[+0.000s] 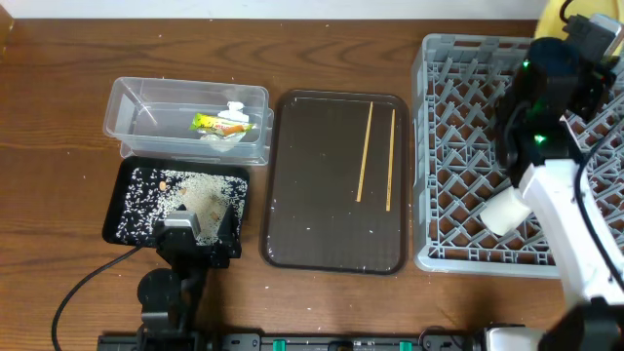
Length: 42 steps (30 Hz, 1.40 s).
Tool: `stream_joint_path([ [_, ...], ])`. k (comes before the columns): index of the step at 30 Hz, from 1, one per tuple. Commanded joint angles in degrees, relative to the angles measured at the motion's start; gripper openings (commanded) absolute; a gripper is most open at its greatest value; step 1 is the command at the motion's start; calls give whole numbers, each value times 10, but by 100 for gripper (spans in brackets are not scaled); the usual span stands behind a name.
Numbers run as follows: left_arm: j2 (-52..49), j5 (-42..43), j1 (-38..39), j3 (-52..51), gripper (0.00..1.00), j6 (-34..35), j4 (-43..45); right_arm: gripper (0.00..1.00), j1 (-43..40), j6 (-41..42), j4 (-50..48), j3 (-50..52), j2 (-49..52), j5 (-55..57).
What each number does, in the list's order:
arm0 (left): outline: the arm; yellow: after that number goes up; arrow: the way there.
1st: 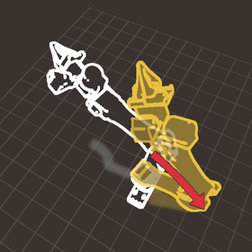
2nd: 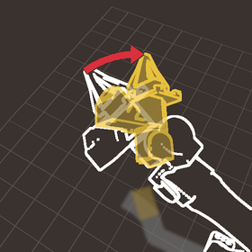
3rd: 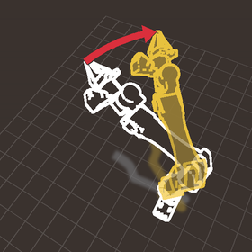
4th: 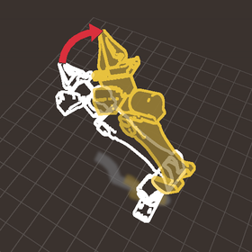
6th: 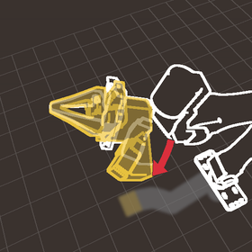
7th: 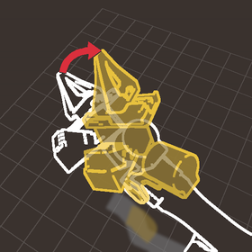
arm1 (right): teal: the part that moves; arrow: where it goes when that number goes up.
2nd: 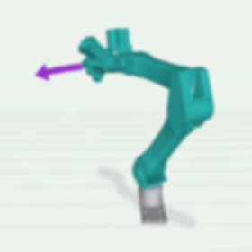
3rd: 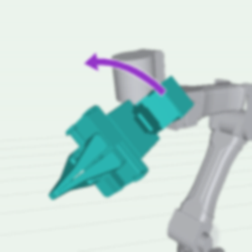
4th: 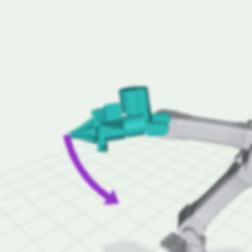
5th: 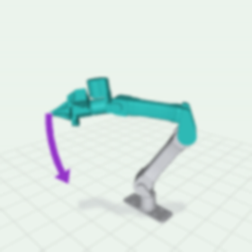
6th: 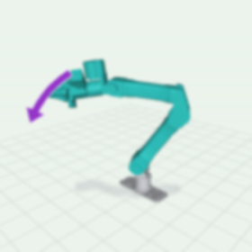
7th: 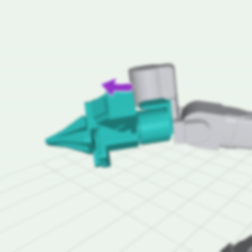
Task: Sort waste into correct bins and load items into the dishwasher rack
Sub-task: 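Lift the yellow plate with the right gripper and stand it in the rack, then move the right gripper to the chopsticks and grasp one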
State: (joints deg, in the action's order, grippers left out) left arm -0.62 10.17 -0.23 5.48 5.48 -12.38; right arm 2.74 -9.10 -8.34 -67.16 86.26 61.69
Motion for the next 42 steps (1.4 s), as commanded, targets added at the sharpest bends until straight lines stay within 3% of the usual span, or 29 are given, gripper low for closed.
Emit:
stream_joint_path([
  [1,4,3,-2,-14,91,-9,-3,1,-18,-35,-21,-3,49,-23],
  [12,4,3,-2,-14,91,-9,-3,2,-19,-112,-187,-3,211,-66],
  [15,4,3,-2,-14,91,-9,-3,43,-2,-138,-194,-3,218,-46],
  [17,4,3,-2,-14,91,-9,-3,61,16,-152,-203,-3,206,-25],
  [20,4,3,-2,-14,91,-9,-3,70,50,-152,-198,-3,172,-18],
  [25,4,3,-2,-14,91,-9,-3,72,133,-134,-118,-3,93,-74],
  [29,4,3,-2,-14,91,-9,-3,72,210,-37,32,-3,43,-196],
  [35,4,3,-2,-14,92,-9,-3,72,269,255,308,-3,39,-484],
  [38,4,3,-2,-14,91,-9,-3,66,278,376,383,-3,68,-572],
  [42,4,3,-2,-14,91,-9,-3,59,284,438,418,-3,118,-582],
])
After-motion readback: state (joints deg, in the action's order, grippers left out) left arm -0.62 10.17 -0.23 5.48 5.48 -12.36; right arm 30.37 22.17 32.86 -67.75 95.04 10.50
